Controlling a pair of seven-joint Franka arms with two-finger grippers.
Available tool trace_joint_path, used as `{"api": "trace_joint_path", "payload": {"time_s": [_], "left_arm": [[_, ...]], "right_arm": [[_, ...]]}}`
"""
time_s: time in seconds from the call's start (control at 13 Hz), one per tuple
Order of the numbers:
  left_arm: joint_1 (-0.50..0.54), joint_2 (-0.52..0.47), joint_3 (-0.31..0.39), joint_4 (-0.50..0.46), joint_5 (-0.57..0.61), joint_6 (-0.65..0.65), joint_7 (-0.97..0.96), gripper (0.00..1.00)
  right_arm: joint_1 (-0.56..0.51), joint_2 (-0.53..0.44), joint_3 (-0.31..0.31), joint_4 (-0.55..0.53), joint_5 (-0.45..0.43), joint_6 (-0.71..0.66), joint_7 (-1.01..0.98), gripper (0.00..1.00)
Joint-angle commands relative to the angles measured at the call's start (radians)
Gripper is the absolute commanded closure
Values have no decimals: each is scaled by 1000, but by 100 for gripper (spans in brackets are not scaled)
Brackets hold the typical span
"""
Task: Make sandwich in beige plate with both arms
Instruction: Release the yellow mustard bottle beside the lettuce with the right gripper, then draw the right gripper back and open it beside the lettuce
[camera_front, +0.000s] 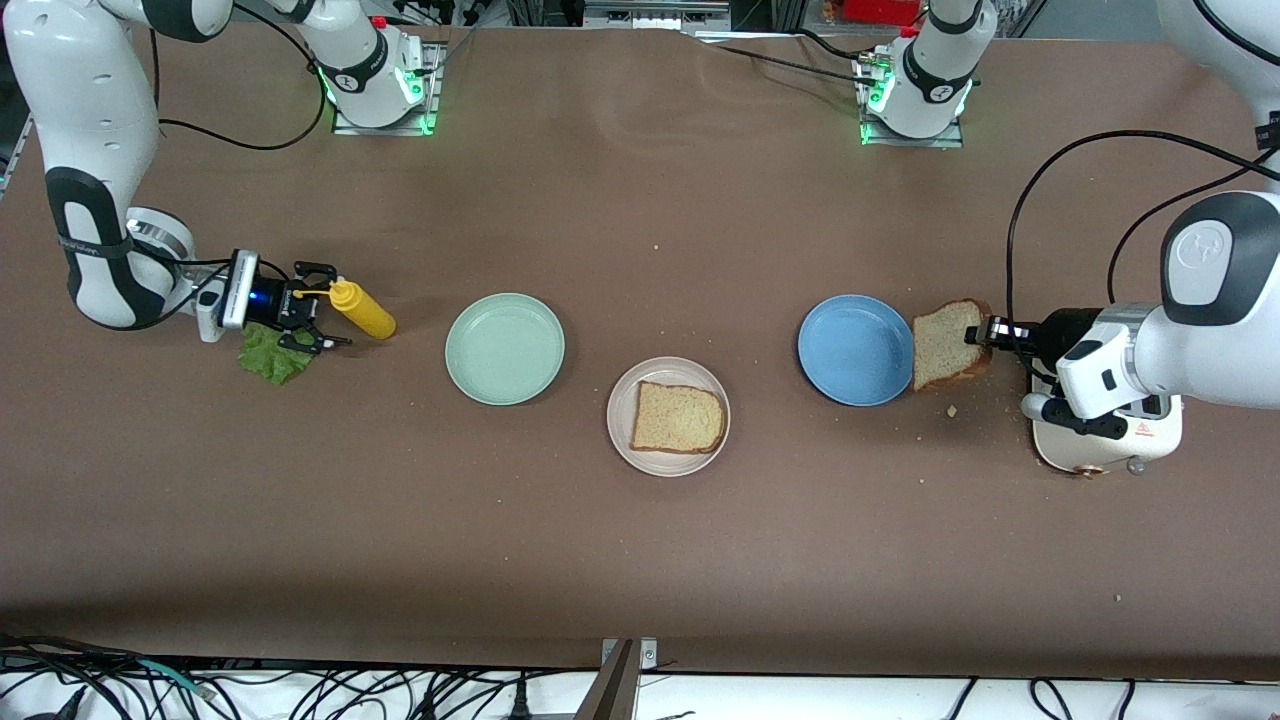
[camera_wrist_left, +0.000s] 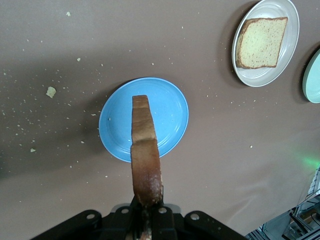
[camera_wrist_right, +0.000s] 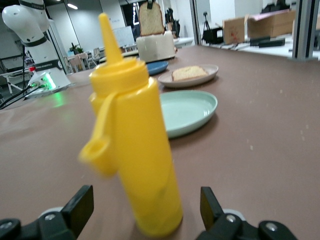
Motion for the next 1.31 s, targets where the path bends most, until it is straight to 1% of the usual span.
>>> {"api": "trace_joint_path", "payload": {"time_s": [0.0, 0.15, 0.23, 0.54, 0.69, 0.85, 0.92, 1.08, 1.23], "left_arm": [[-3, 5, 6, 18, -37, -10, -15, 100], [-2, 5, 6, 18, -37, -10, -14, 100], [-2, 5, 6, 18, -39, -10, -14, 100], [-3, 3, 6, 18, -39, -10, -15, 100], [-2, 5, 6, 18, -39, -10, -15, 100], [-2, 3, 6, 18, -39, -10, -15, 100], [-2, 3, 6, 18, -39, -10, -15, 100], [-2, 3, 6, 18, -39, -10, -15, 100], [-2, 3, 6, 18, -39, -10, -15, 100]], "right_arm": [[-10, -1, -53, 15, -72, -18, 28, 1], [-4, -3, -101, 62, -136, -16, 70, 1], [-4, -3, -118, 104, -171, -19, 80, 1], [-10, -4, -146, 242, -262, -84, 168, 1], [-8, -4, -165, 311, -296, -110, 252, 1], [22, -14, -199, 365, -322, -108, 353, 1], [24, -17, -199, 400, -352, -102, 414, 1], [30, -78, -193, 425, -449, -61, 555, 1], [30, -167, -128, 426, -587, 25, 739, 1]]}}
